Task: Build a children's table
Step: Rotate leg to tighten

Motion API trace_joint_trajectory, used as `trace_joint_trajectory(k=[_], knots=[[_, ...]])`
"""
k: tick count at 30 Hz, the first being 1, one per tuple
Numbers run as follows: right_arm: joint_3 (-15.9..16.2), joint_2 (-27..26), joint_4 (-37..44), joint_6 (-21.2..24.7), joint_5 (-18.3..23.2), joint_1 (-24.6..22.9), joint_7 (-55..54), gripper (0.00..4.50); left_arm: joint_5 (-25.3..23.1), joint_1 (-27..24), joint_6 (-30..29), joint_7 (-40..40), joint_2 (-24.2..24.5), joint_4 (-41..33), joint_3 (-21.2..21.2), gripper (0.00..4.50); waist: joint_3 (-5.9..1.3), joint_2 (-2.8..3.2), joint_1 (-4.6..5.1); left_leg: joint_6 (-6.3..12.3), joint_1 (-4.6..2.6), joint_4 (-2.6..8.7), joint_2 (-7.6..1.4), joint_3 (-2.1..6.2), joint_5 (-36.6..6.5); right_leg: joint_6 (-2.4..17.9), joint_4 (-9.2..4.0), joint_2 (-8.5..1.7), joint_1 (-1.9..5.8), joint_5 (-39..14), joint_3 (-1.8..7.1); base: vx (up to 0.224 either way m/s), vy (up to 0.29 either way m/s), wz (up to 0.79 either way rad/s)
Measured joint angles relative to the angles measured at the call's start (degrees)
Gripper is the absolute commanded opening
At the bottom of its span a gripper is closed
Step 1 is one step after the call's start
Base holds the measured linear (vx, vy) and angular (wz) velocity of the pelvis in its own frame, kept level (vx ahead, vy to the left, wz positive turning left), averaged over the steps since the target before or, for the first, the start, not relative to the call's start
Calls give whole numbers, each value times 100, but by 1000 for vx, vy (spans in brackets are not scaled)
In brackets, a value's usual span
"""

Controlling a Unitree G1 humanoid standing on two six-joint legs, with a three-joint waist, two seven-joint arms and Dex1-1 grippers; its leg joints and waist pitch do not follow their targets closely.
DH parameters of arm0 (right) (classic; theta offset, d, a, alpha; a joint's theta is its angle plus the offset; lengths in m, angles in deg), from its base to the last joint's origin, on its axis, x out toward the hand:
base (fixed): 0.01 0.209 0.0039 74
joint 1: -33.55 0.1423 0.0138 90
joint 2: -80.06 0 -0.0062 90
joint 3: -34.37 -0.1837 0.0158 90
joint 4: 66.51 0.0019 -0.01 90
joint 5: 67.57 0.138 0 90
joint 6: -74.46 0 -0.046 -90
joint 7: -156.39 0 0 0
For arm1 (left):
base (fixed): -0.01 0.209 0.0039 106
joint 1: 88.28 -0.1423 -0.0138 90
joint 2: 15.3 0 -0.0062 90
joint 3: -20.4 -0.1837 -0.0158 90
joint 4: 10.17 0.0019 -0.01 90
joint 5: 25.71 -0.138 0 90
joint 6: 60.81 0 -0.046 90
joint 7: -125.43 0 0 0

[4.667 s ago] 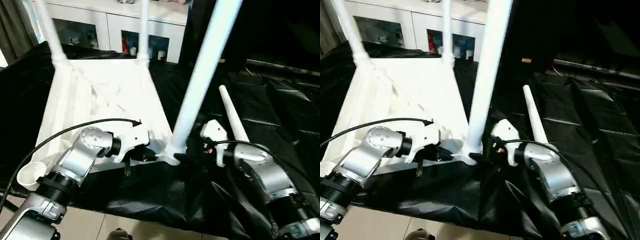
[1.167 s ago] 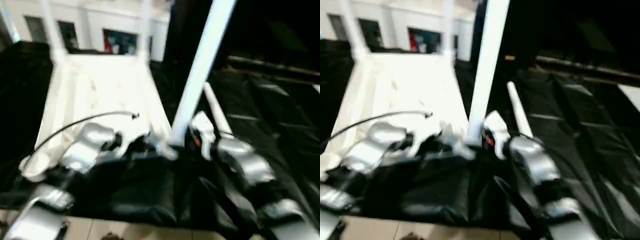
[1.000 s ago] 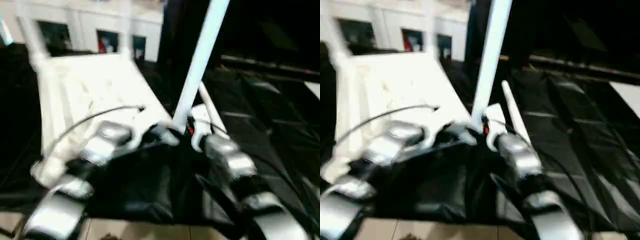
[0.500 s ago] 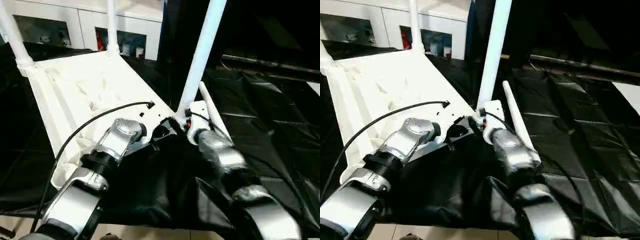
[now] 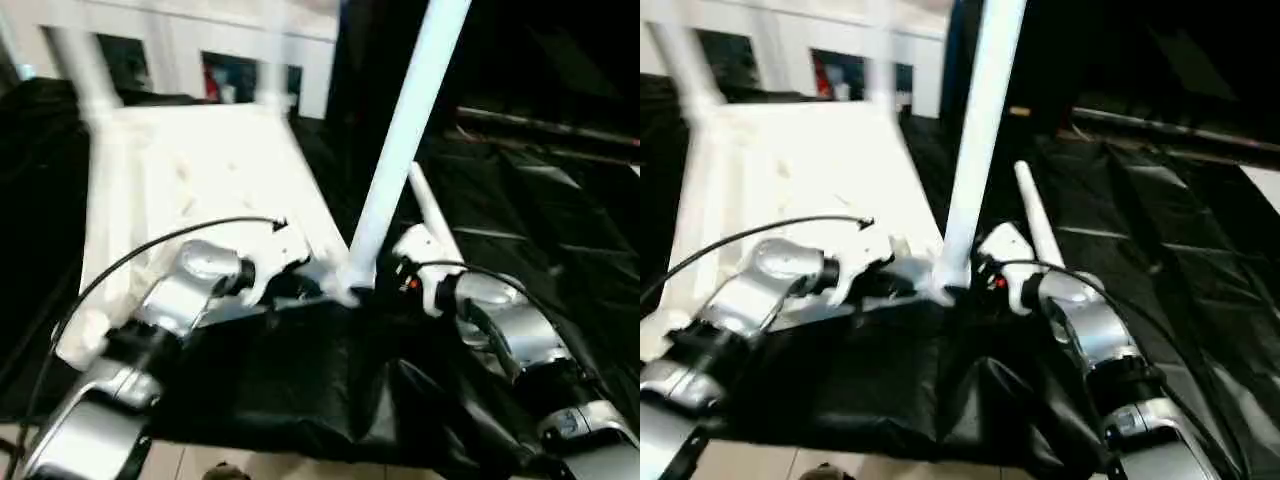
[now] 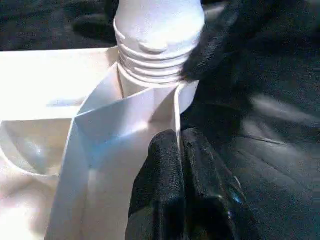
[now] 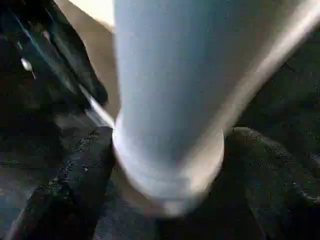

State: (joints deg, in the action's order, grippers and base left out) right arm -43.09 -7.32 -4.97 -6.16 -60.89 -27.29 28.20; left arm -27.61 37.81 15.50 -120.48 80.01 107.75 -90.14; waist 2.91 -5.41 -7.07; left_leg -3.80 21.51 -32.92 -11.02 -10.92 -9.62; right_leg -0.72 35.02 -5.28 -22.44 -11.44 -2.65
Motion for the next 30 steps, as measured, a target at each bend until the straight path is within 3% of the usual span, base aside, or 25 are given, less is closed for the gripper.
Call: trace_joint_trajectory(k=[5,13,21,24,30], knots=[[21,69,150,134,101,-2,302,384,12,-81,-102,-162,95,-202,-18,0,-1,-2,4,0,-3,-1,-3,-9,0,2,3,0,-1,1,3,0,0,0],[50,94,230,252,121,-6,559,303,23,-161,-148,-209,169,-370,-17,0,-3,-4,15,1,-3,-1,-8,-21,0,1,2,1,-7,-1,5,0,0,0],[5,13,202,301,127,-15,440,275,24,-163,-246,-175,141,-355,34,0,-5,-7,28,1,-10,-4,-8,-21,0,1,10,1,-4,-1,6,0,0,0],[-236,-303,-120,271,133,5,-157,273,-12,-126,-375,232,-44,-164,170,0,-9,-14,64,0,-29,-6,-8,-22,0,7,23,1,6,3,9,0,0,0],[-863,-1246,-1090,244,117,451,-2420,272,-256,384,-677,1748,-794,723,342,0,-12,-17,200,-3,-54,-6,-7,-13,0,6,22,0,10,10,6,-17,0,-1]])
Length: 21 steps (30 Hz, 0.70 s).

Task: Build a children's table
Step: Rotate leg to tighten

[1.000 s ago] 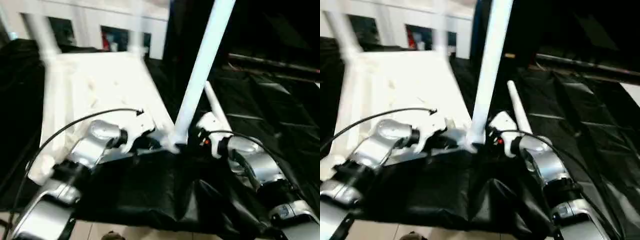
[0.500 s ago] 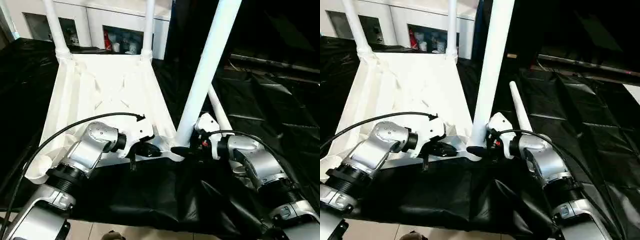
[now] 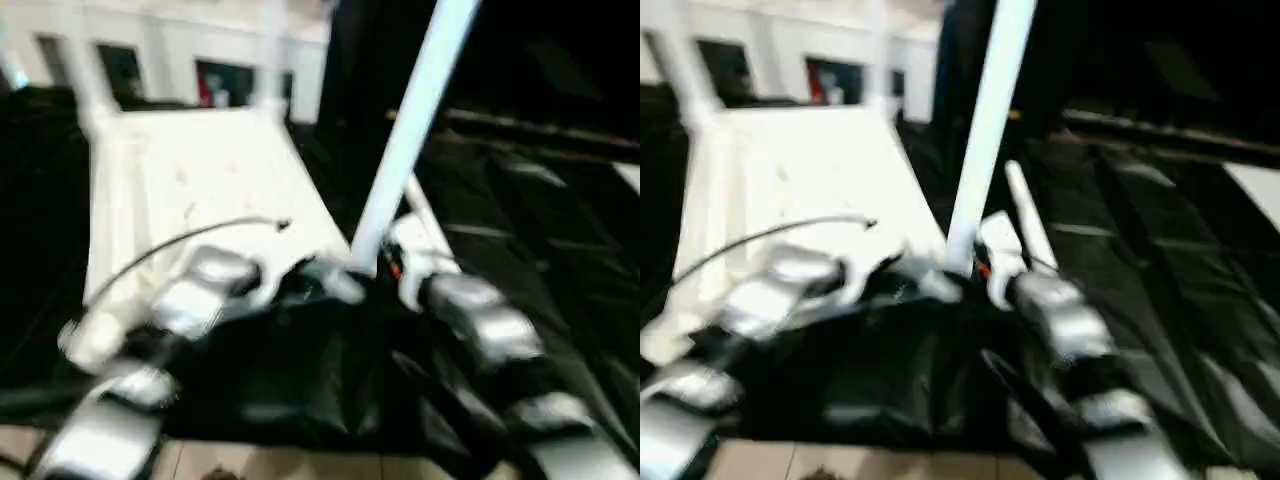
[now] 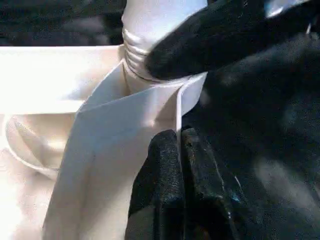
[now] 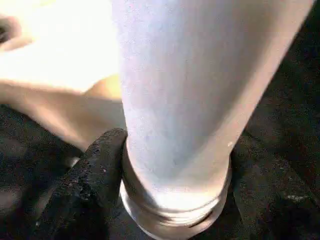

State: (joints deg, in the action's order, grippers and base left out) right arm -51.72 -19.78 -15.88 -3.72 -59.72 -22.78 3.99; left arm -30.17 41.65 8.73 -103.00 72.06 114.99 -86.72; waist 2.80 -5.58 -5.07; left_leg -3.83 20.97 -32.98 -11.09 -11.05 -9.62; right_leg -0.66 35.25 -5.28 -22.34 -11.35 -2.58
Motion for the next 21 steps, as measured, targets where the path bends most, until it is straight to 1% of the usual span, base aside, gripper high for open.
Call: trace_joint_trajectory(k=[1,3,7,8,10,12,15,18,21], knots=[[-105,-198,-169,-17,-19,99,-465,272,-35,114,-92,274,-187,180,35,0,-1,-2,12,0,1,0,0,2,0,0,-2,0,-4,0,-1,0,0,0],[-182,-426,-383,-66,-81,251,-1000,272,-93,224,-167,572,-352,344,53,0,-2,-3,23,0,1,0,2,8,0,-1,-5,0,-11,0,-2,0,0,0],[-297,-631,-647,-309,-160,370,-1471,272,-161,351,-235,829,-547,527,63,0,-13,-18,17,0,5,0,5,10,0,1,-14,0,-14,17,1,0,0,0],[-311,-646,-694,-344,-171,394,-1508,307,-166,362,-228,861,-562,551,70,0,-15,-21,17,0,6,0,5,10,0,-4,-18,0,-15,29,1,0,0,0],[-363,-655,-816,-416,-173,467,-1524,342,-184,447,-193,877,-599,679,83,0,-16,-22,11,0,8,1,5,10,0,-7,-21,0,-17,39,0,0,0,0],[-383,-671,-860,-465,-164,492,-1518,351,-195,514,-158,878,-612,771,82,0,-15,-21,9,0,13,5,5,9,0,-7,-21,1,-26,40,-1,0,0,0],[-329,-542,-854,-502,-197,492,-1213,385,-193,523,-35,785,-562,799,61,0,-14,-20,6,0,22,6,4,8,0,18,-21,2,-35,55,-1,0,0,0],[-230,-300,-733,-452,-199,448,-726,385,-198,514,87,622,-445,781,38,0,-12,-17,5,0,36,6,2,6,0,19,-22,3,-51,56,0,0,0,0],[-2,89,-305,-333,-196,204,22,385,-188,384,246,280,-247,577,-27,0,-10,-14,-12,0,42,7,-2,5,0,14,-25,5,-56,53,-3,0,0,0]])
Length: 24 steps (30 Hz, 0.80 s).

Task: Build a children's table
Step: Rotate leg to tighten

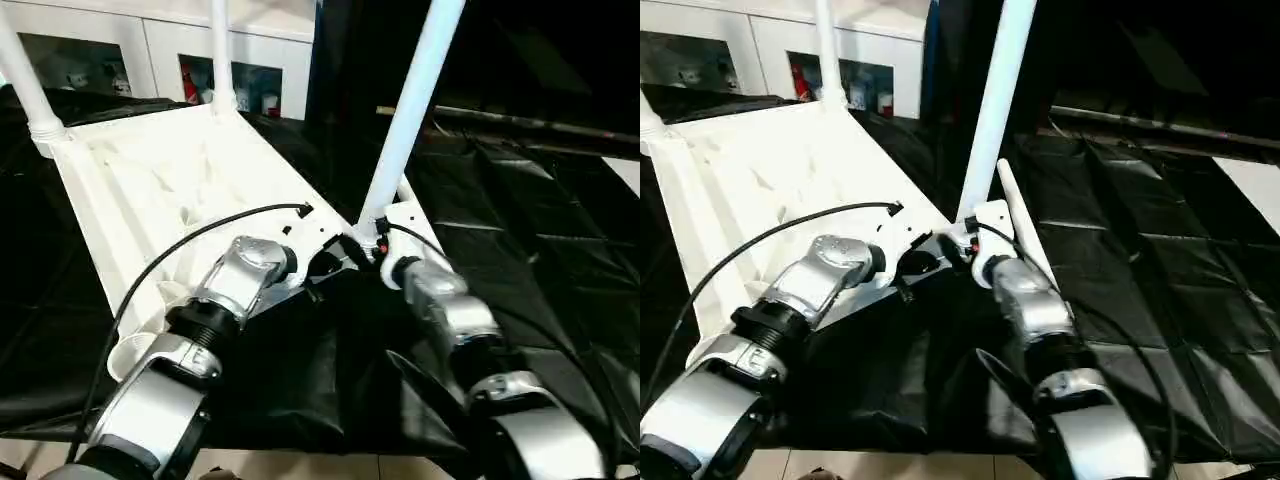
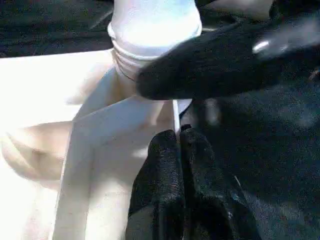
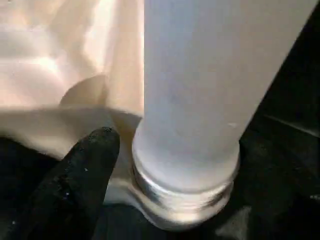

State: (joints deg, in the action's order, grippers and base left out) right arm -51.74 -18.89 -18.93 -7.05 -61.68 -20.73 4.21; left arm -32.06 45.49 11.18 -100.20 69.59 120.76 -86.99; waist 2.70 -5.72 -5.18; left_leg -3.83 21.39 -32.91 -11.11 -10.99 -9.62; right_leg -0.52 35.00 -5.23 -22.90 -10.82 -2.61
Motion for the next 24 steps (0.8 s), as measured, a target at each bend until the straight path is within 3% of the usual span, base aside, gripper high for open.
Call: trace_joint_trajectory(k=[4,8,13,16,24], knots=[[422,730,786,130,38,-431,1323,385,138,-283,181,-807,464,-470,-81,0,5,8,-39,1,2,1,-2,-4,0,-4,-5,1,-2,-3,2,0,0,0],[578,1142,1231,278,122,-600,2218,385,378,-606,319,-1683,925,-975,-136,0,12,18,-63,1,0,2,-2,-8,0,-4,-4,0,-3,-4,4,0,0,0],[805,1178,1507,414,137,-619,2736,385,477,-853,325,-2217,1145,-1432,-243,0,17,24,-165,1,3,2,-2,-17,0,-4,-5,-6,-1,-5,5,0,0,0],[832,1203,1531,472,167,-619,2873,385,499,-923,315,-2244,1191,-1551,-261,0,17,20,-164,1,2,1,-2,-25,0,-4,-4,-6,-3,-5,9,0,0,0],[861,1239,1551,529,226,-630,3138,312,537,-1022,216,-2289,1249,-1753,-257,0,15,11,-162,2,3,1,-3,-28,0,-11,-4,-6,-4,-14,8,0,0,0]])
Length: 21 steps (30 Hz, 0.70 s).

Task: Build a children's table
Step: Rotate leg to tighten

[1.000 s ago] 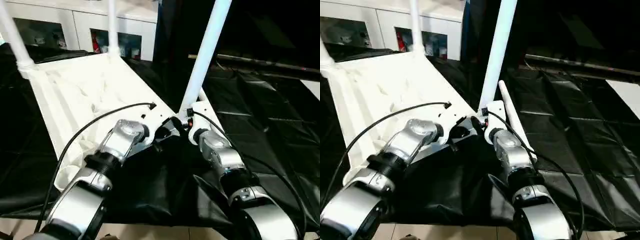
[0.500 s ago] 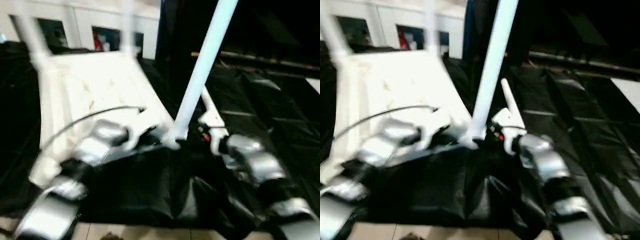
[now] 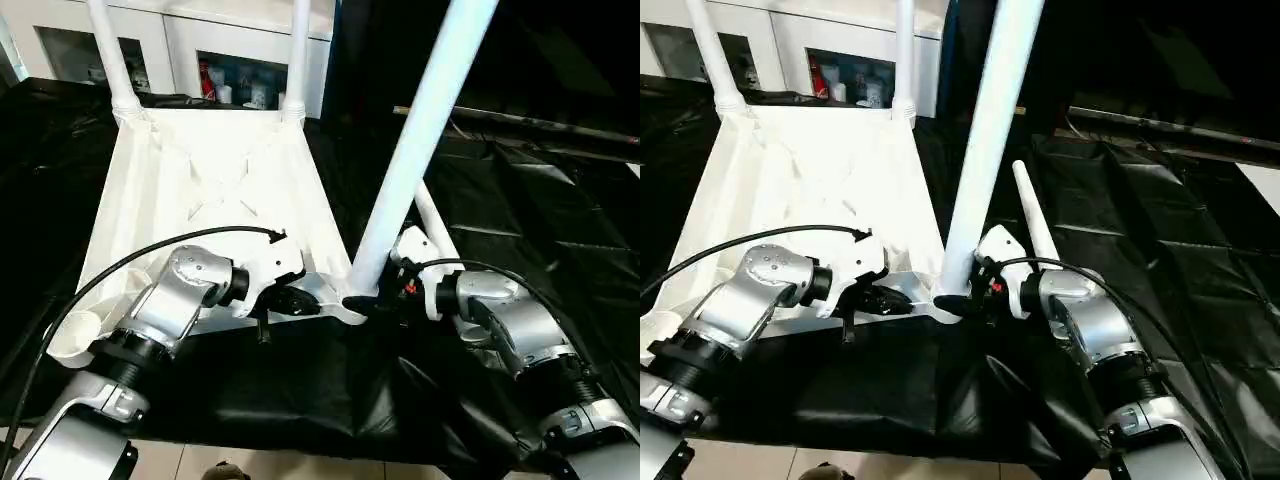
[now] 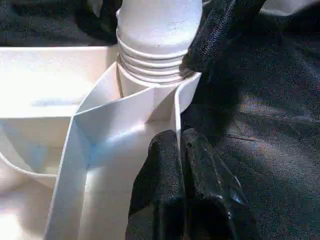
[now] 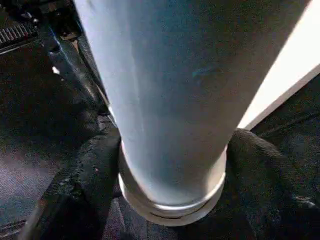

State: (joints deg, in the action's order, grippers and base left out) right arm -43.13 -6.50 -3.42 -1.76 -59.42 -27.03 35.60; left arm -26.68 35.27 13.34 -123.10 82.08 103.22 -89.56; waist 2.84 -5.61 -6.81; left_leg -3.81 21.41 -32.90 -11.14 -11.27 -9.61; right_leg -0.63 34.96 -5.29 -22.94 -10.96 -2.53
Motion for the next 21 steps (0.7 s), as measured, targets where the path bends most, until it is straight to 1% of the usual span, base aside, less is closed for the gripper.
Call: trace_joint_trajectory(k=[6,8,10,11,12,17,19,21], knots=[[-2,-31,-9,-1,19,-9,-31,276,1,-13,-23,34,1,-14,12,0,-1,-3,3,0,-2,0,0,0,0,-1,2,0,0,-1,0,0,0,0],[-151,-219,-156,-7,21,-8,-350,274,-44,27,-55,318,-123,126,85,0,-4,-7,14,0,-7,-4,0,0,0,2,9,0,3,1,1,0,0,0],[-422,-510,-489,-53,16,64,-1061,272,-176,206,-94,815,-368,429,142,0,-8,-20,37,-1,-13,-9,-1,0,0,14,19,0,3,12,2,0,0,0],[-465,-585,-579,-60,10,103,-1288,270,-226,267,-127,971,-444,520,148,0,-7,-18,42,-1,-15,-8,0,0,0,12,18,0,4,14,3,0,0,0],[-599,-741,-767,-70,15,164,-1657,270,-253,368,-169,1210,-600,733,187,0,-8,-20,54,-2,-20,-9,0,0,0,0,17,0,7,9,4,0,0,0],[-1108,-1553,-1414,-83,-27,548,-3761,270,-397,882,-429,2415,-1328,1589,336,0,-11,-21,155,-4,-25,-10,2,10,1,1,17,0,2,19,0,0,0,0],[-1225,-1818,-1658,-145,-109,741,-4400,270,-459,1035,-465,2786,-1570,1853,363,0,-11,-20,172,-4,-25,-10,4,11,1,0,15,0,3,20,2,0,0,0],[-1269,-1890,-1729,-231,-118,763,-4631,270,-499,1070,-463,2903,-1672,1926,387,0,-11,-20,170,-4,-24,-10,3,11,1,0,15,0,4,21,1,0,0,0]])
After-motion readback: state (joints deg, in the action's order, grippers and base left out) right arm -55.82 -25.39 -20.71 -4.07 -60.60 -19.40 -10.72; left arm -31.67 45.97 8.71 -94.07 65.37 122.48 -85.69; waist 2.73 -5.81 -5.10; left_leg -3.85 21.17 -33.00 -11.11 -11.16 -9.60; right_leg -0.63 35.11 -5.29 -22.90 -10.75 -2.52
